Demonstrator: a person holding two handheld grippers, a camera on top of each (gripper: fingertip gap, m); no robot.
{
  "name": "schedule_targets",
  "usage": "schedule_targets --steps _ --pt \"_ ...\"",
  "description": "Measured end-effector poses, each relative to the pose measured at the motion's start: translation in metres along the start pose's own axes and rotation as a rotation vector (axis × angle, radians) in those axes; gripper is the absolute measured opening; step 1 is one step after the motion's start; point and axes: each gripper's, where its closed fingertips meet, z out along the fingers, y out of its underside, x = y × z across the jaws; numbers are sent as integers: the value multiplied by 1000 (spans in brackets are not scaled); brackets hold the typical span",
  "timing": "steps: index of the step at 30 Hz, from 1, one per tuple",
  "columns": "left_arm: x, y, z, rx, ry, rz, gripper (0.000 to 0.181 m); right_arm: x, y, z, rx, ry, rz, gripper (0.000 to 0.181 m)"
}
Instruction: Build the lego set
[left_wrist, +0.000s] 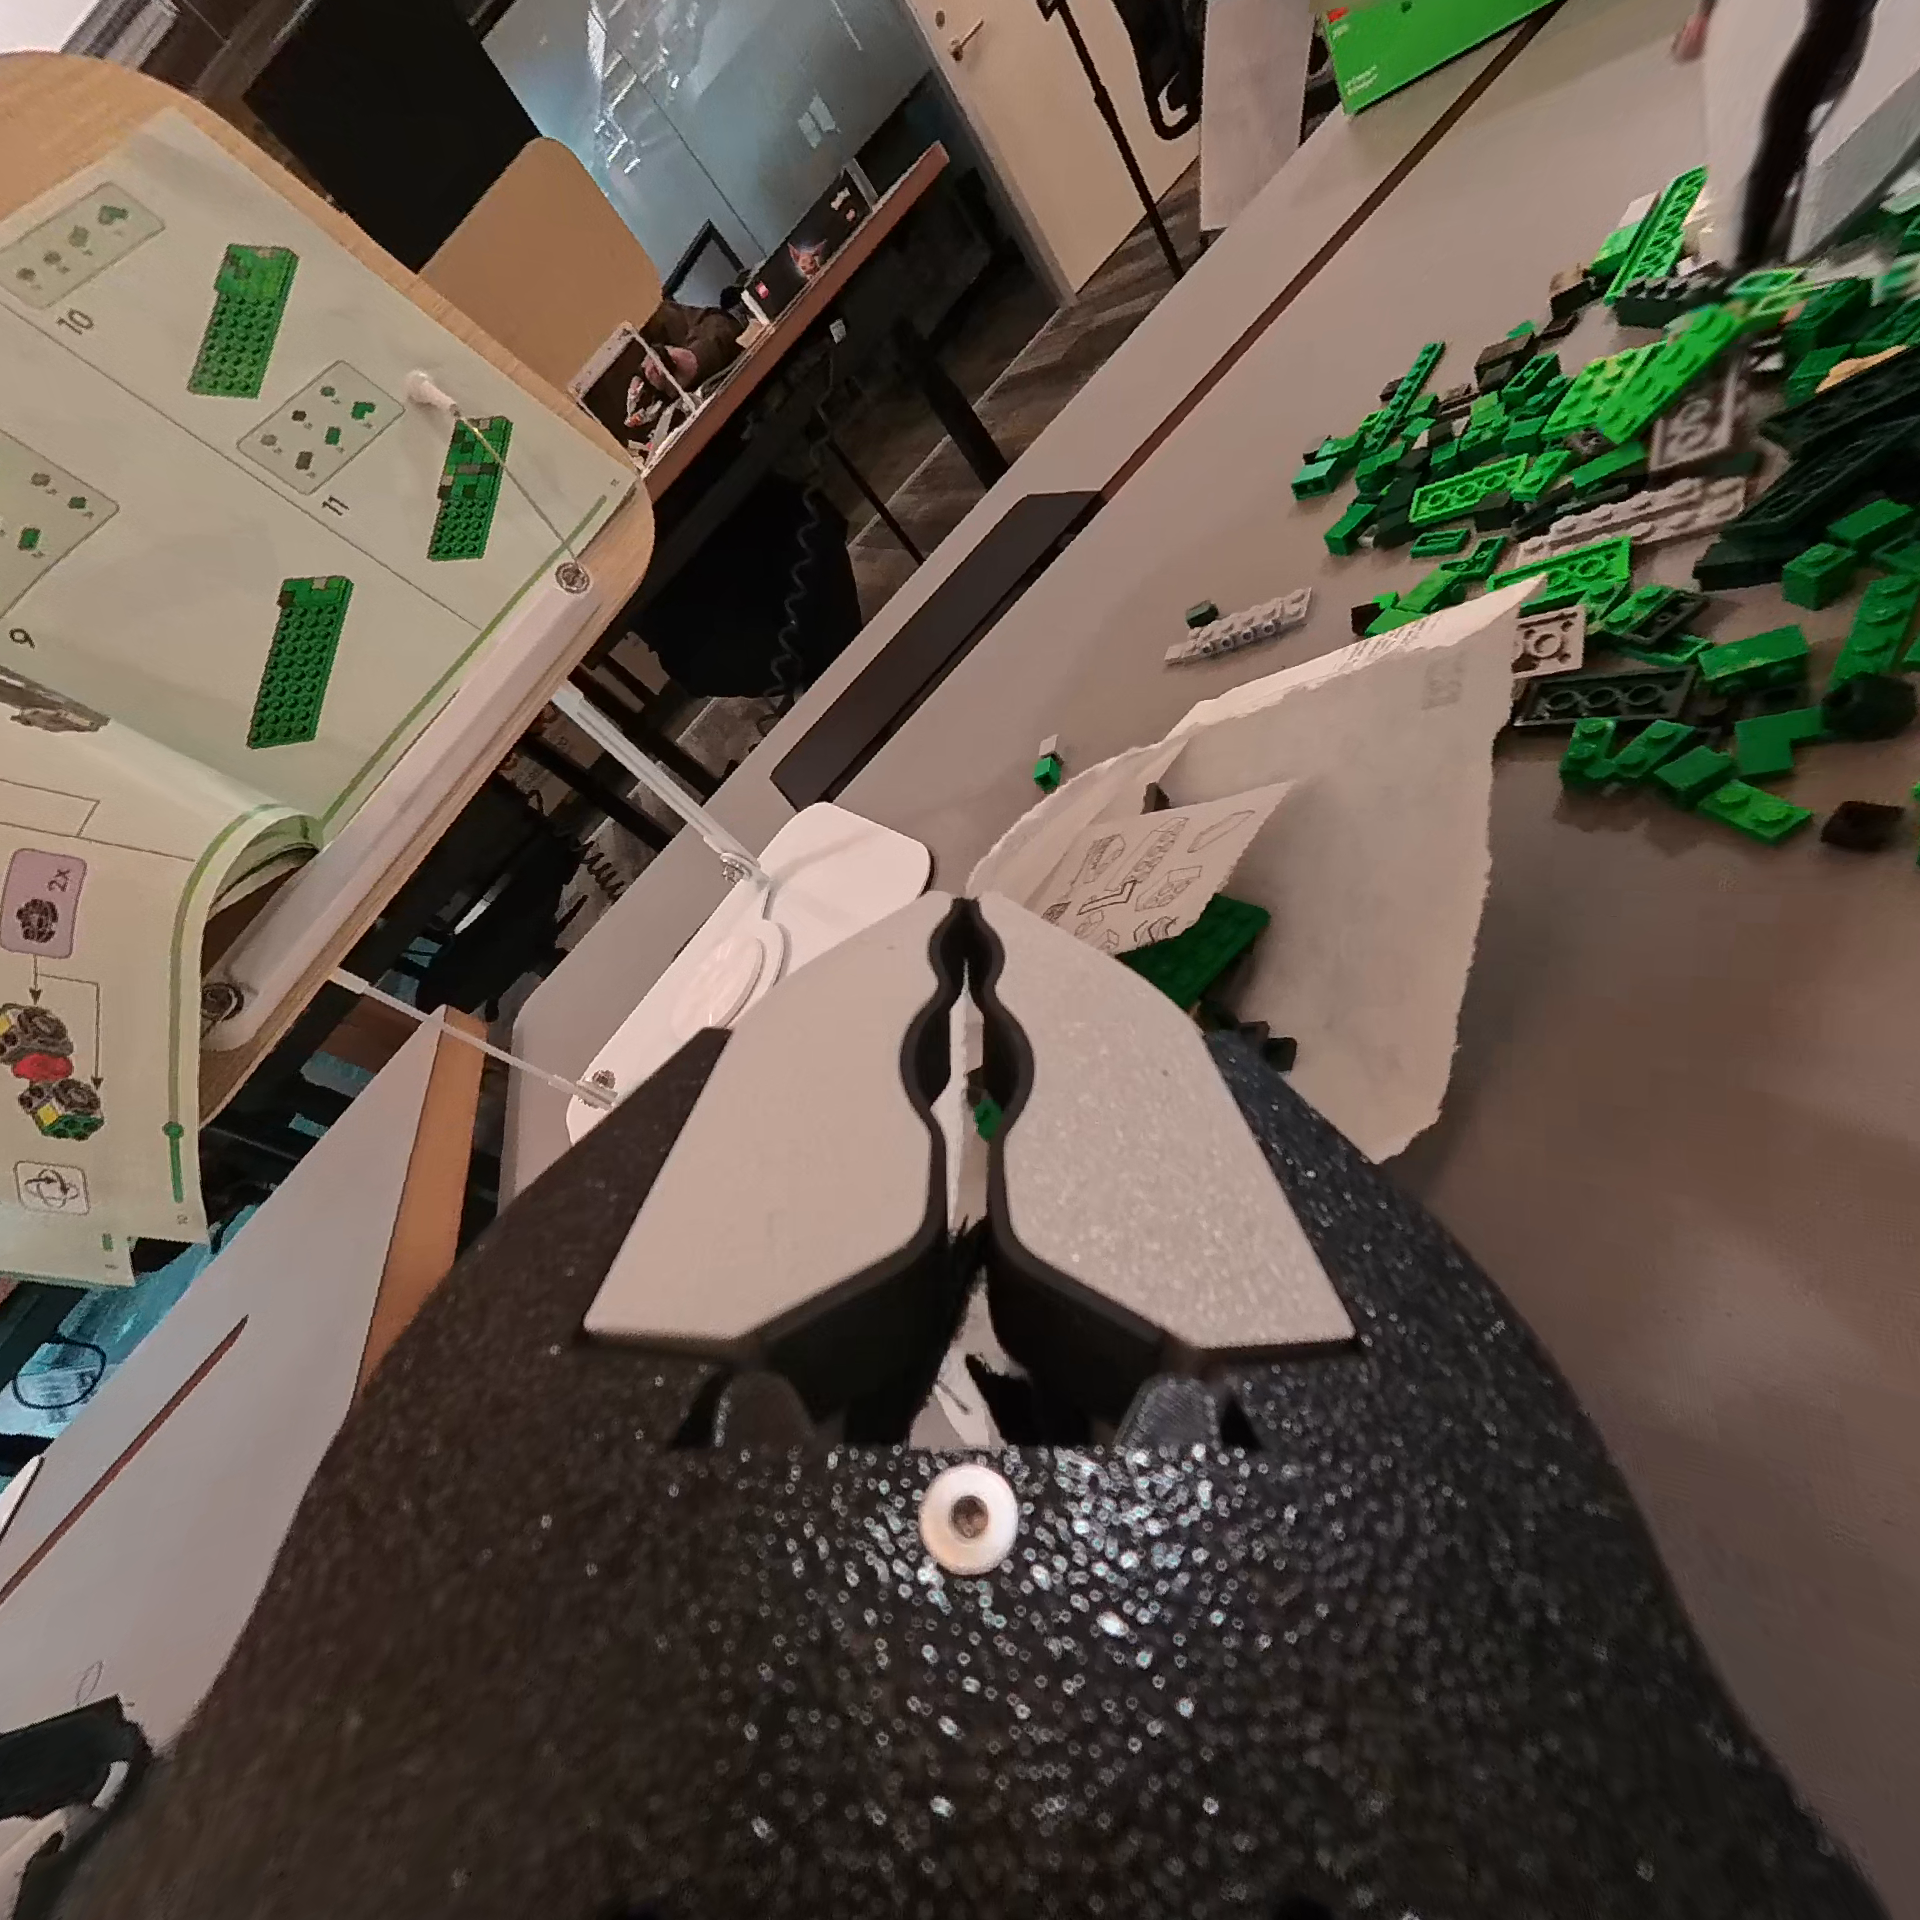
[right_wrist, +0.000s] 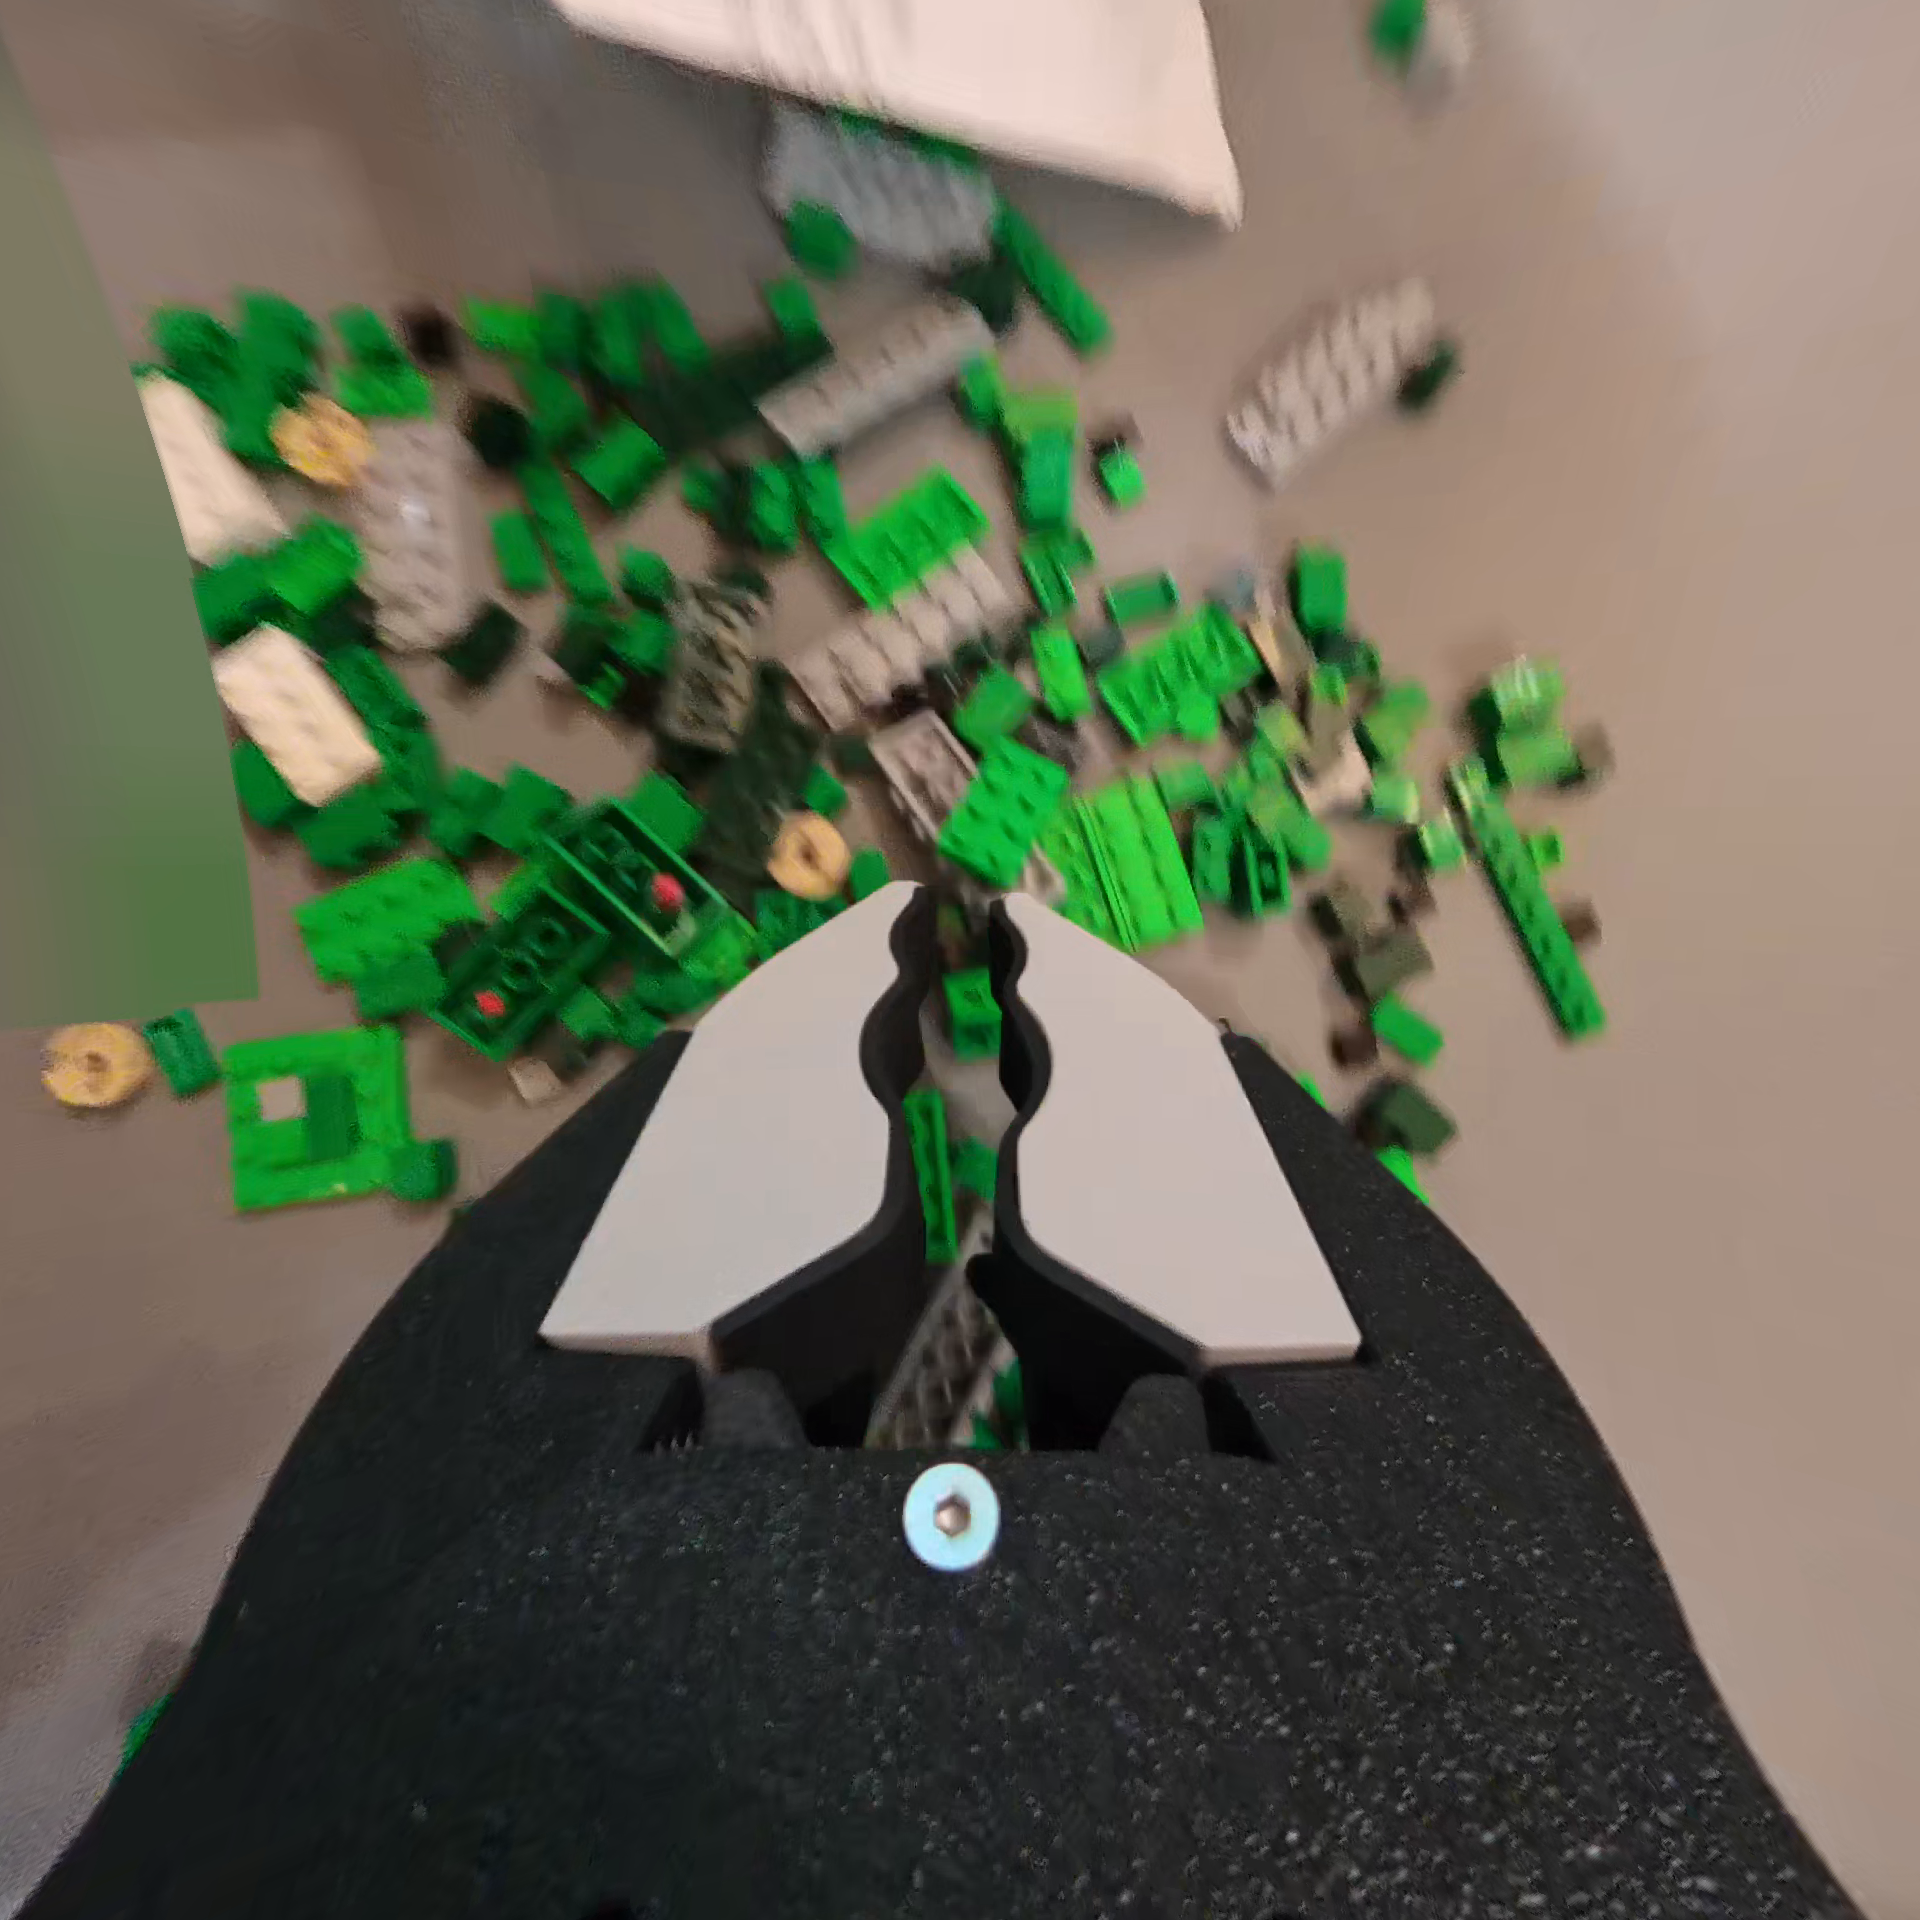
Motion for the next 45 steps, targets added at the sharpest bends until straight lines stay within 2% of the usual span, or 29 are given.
schedule_targets --steps 3,6,10,13,15,20,24,26,29,34,38,41,45 --pt "1 0 0 -2 2 6 0 -14 -27 13 68 -50 -70 9" --pt "1 0 0 -4 2 11 0 -17 -35 26 34 -59 -118 8" --pt "2 0 0 -6 4 21 0 -8 -10 34 -166 -45 -134 7" --pt "3 0 0 -10 6 34 0 21 1 28 -248 121 -130 8" --pt "4 -1 0 -12 4 47 0 27 7 23 -286 154 -152 8" --pt "4 -2 -1 -10 1 63 0 -6 -4 21 -166 -61 -118 8" --pt "4 -3 -2 -8 0 64 0 -17 0 24 -193 -129 -118 8" --pt "4 -3 -2 -8 0 66 0 -8 4 25 -237 -61 -134 6" --pt "4 -3 -2 -9 0 69 0 23 16 19 -344 138 -167 11" --pt "5 -3 -2 -9 2 75 0 8 6 20 -254 41 -130 14" --pt "5 -4 -2 -9 2 79 0 23 10 14 -276 136 -125 19" --pt "6 -4 -2 -9 4 81 0 38 11 10 -251 216 -31 28" --pt "6 -4 -2 -10 4 87 0 46 18 13 -227 238 114 46"
